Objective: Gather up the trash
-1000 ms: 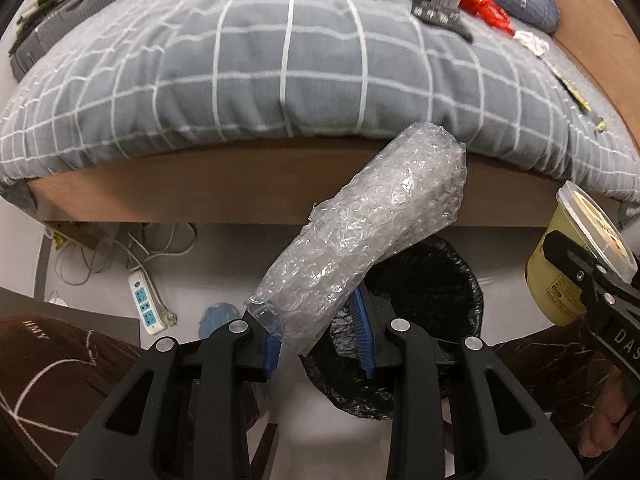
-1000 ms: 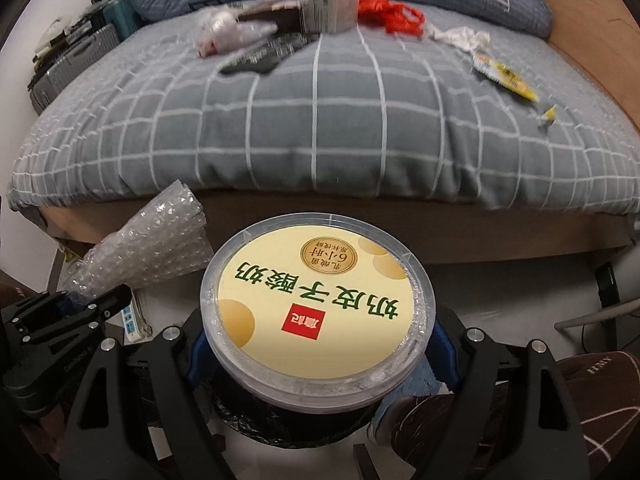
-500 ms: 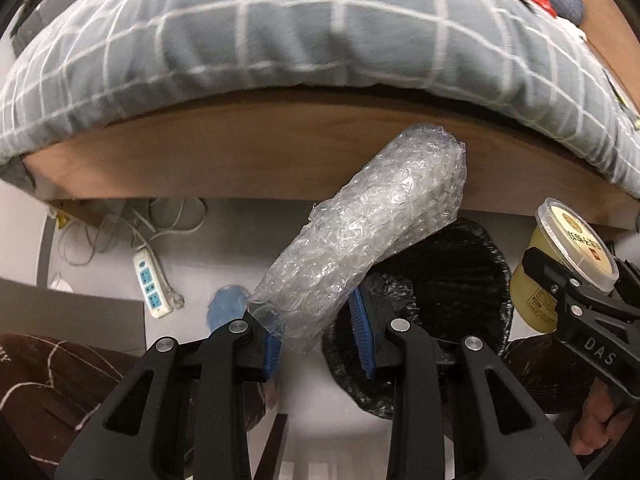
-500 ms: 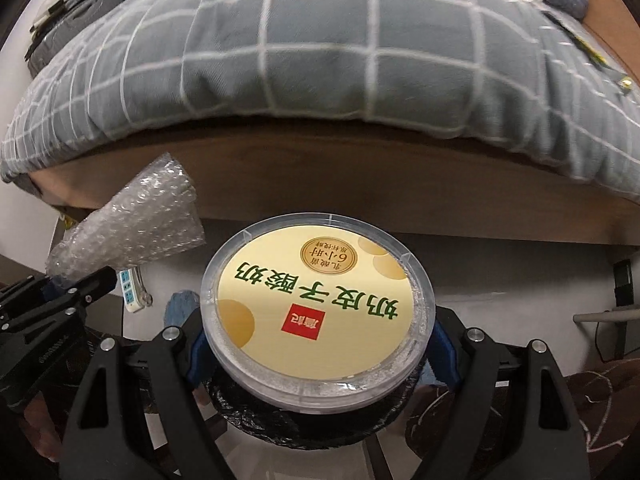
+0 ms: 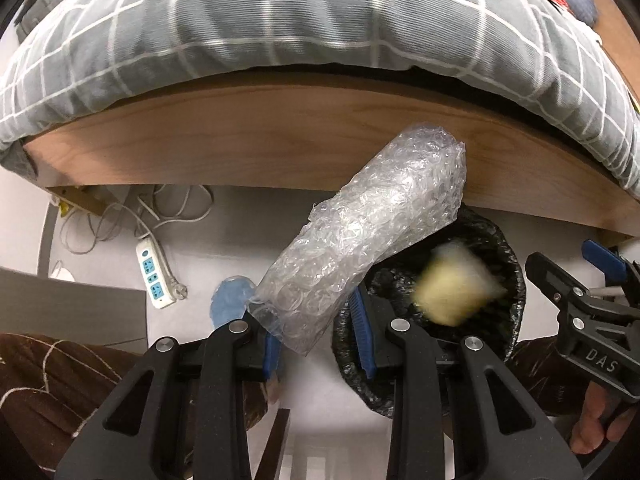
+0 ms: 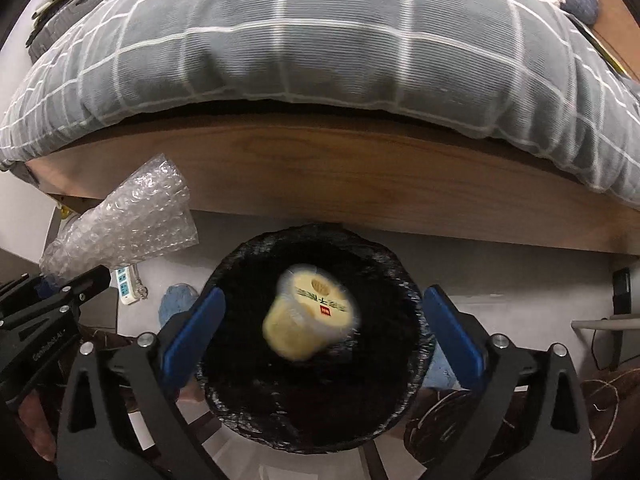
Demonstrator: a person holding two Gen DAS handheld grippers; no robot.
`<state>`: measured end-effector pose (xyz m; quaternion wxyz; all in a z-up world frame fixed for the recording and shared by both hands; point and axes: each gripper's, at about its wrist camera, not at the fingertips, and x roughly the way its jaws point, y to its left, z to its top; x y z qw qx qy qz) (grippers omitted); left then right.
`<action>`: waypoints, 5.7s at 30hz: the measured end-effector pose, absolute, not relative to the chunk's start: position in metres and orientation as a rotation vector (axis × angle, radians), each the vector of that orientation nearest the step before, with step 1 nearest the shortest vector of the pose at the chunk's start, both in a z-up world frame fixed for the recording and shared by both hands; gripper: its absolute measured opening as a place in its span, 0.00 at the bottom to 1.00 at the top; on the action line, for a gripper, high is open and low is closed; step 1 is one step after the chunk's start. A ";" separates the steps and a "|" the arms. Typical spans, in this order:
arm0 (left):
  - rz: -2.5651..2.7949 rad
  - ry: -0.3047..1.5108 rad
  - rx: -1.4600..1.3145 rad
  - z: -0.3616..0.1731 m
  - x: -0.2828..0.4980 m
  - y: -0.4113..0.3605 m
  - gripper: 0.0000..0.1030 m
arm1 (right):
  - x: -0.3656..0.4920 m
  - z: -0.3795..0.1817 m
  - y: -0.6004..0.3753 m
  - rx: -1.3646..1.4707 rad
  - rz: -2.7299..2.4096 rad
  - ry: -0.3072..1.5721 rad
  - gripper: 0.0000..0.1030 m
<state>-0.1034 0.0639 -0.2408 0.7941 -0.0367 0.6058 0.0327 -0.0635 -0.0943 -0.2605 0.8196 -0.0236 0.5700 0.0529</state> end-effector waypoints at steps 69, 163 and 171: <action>-0.062 0.956 -0.027 -0.119 -0.075 -0.029 0.92 | -0.097 -0.128 -0.194 -0.042 -0.124 0.814 0.93; -0.166 0.995 0.057 -0.110 0.108 -0.069 0.39 | 0.132 -0.139 -0.310 0.089 -0.225 0.952 0.32; -0.184 0.966 0.033 -0.094 0.098 -0.063 0.39 | 0.116 -0.123 -0.300 0.073 -0.217 0.901 0.32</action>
